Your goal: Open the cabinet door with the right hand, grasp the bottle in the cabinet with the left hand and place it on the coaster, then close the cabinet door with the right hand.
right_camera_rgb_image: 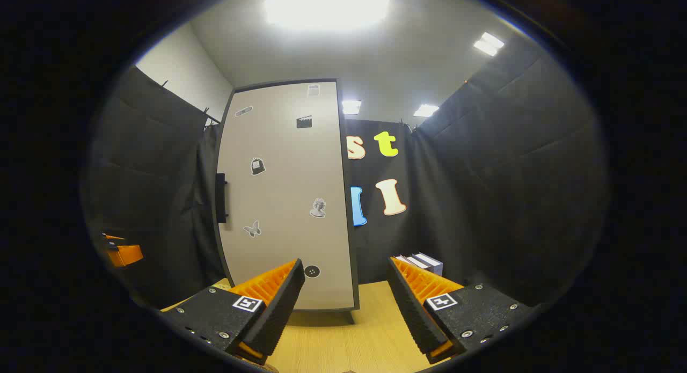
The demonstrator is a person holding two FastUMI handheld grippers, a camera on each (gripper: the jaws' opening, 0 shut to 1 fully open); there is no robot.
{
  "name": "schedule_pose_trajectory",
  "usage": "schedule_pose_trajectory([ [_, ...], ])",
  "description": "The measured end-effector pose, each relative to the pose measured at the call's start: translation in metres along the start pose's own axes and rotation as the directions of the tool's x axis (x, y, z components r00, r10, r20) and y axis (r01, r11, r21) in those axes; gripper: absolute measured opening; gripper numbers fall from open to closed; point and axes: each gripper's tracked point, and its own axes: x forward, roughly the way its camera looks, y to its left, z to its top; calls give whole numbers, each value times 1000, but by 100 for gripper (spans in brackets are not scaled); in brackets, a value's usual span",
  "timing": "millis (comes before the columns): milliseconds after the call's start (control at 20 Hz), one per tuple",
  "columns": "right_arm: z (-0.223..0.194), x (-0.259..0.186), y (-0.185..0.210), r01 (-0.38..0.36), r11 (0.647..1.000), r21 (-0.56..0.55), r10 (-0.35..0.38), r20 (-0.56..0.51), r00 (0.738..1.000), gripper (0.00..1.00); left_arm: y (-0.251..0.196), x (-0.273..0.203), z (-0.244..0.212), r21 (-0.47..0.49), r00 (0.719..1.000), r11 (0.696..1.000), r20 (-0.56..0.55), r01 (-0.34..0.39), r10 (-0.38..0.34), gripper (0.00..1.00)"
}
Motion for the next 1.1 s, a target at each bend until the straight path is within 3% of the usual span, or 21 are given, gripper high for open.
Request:
schedule_pose_trajectory([
  [250, -4, 1, 2, -12, 1000, -4, 12, -11, 1000, 95, 0, 0, -1, 3, 1000, 1000, -2, -9, 9, 86],
  [300, -3, 0, 2, -14, 1000, -5, 14, -10, 1000, 95, 1, 0, -1, 2, 1000, 1000, -2, -10, 10, 81],
  [900, 2, -5, 13, -76, 997, -14, 76, -2, 997, 95, 6, -2, -3, -2, 999, 999, 6, -40, 40, 81],
  [1100, 11, 14, 48, -122, 992, -12, 122, 16, 992, 95, 34, -34, -4, 7, 997, 997, 13, -77, 77, 81],
])
